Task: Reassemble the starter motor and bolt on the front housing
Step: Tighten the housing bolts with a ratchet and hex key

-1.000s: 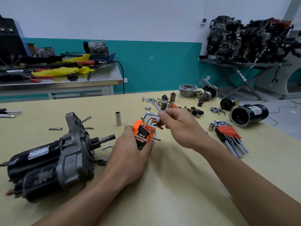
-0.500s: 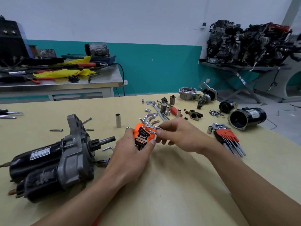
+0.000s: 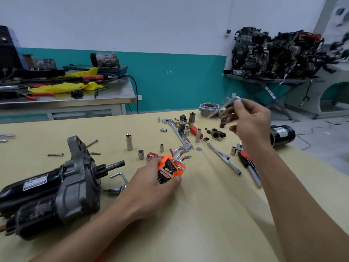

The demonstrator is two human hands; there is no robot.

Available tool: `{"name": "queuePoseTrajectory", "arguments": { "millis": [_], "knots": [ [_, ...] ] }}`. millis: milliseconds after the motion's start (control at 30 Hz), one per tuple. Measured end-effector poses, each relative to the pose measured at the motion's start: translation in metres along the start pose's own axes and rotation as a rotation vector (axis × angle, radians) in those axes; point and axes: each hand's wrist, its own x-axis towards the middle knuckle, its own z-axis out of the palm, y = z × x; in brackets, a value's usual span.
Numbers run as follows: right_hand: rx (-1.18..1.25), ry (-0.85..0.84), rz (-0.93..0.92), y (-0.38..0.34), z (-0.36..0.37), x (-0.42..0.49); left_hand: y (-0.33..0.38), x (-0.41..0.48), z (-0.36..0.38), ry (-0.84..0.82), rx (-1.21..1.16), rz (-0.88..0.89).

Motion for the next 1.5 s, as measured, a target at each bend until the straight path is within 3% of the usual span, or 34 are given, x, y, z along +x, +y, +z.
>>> {"name": "queuePoseTrajectory", "arguments": {
  "millis": [200, 400, 567, 667, 767, 833, 900, 967, 1167, 1500],
  "knots": [
    [0.023, -0.081, -0.132, -0.005, 0.008, -0.012, 0.013, 0.018, 0.012, -0.128, 0.358, 0.047],
    [0.175, -0.306, -0.072, -0.006, 0.033, -0.040, 0.019, 0.021, 0.012, -0.113, 0.500, 0.051],
    [0.264, -0.313, 0.028, -0.007, 0.053, -0.065, 0.020, -0.006, -0.010, -0.102, 0.532, 0.095],
    [0.255, -0.319, 0.078, -0.005, 0.068, -0.082, 0.026, -0.031, -0.049, 0.057, 0.469, 0.209],
    [0.277, -0.354, 0.114, -0.007, 0.085, -0.097, 0.022, -0.051, -0.110, 0.409, 0.283, 0.272],
    [0.321, -0.376, 0.191, -0.011, 0.098, -0.106, 0.005, -0.052, -0.153, 0.624, 0.187, 0.157],
    [0.333, -0.391, 0.263, -0.013, 0.111, -0.113, -0.015, -0.048, -0.185, 0.671, 0.168, -0.054],
    [0.303, -0.394, 0.293, -0.012, 0.121, -0.118, -0.032, -0.045, -0.194, 0.583, 0.137, -0.155],
    [0.282, -0.368, 0.391, -0.004, 0.126, -0.122, -0.034, -0.030, -0.179, 0.278, 0.125, 0.033],
    [0.305, -0.366, 0.538, -0.006, 0.132, -0.134, -0.043, -0.001, -0.180, -0.082, -0.034, 0.077]
  ]
}}
